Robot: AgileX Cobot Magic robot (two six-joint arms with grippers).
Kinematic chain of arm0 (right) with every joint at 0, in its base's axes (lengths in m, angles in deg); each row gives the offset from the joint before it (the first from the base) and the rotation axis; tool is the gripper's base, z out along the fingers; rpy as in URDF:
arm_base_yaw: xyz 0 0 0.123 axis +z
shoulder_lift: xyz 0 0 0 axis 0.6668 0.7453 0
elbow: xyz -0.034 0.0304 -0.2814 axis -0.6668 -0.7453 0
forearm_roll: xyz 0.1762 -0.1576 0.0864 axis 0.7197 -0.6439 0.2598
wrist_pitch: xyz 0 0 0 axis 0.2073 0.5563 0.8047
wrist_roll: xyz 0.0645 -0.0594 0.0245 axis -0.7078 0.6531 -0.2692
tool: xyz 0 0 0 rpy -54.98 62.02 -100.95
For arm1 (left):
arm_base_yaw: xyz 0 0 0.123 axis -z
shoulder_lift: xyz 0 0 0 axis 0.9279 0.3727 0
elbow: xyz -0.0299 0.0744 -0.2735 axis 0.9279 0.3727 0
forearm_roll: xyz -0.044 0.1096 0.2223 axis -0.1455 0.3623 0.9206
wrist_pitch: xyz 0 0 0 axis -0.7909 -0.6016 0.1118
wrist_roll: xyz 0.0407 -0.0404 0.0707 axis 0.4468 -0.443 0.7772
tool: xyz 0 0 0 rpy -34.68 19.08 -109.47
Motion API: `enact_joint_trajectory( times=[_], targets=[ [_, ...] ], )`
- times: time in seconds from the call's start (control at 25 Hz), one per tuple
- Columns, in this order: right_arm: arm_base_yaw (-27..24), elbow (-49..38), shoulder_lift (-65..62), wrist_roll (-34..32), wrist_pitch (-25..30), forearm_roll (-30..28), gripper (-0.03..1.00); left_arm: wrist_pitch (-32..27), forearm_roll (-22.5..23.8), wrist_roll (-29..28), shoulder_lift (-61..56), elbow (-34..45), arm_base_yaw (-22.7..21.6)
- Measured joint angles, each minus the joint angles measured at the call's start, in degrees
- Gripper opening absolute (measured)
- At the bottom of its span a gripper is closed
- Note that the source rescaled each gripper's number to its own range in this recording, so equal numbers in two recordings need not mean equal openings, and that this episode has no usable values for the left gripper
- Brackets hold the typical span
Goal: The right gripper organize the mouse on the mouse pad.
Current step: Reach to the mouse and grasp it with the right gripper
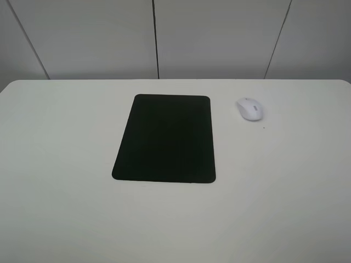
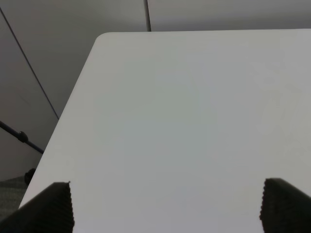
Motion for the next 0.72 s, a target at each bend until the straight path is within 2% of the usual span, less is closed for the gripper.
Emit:
enact_joint_trajectory(
  times=[0.72],
  targets=[
    [-1.83,0.0,0.0,0.0,0.0,-0.06,0.66,0.0,0.0,0.0,0.0,0.0,0.0]
  ],
)
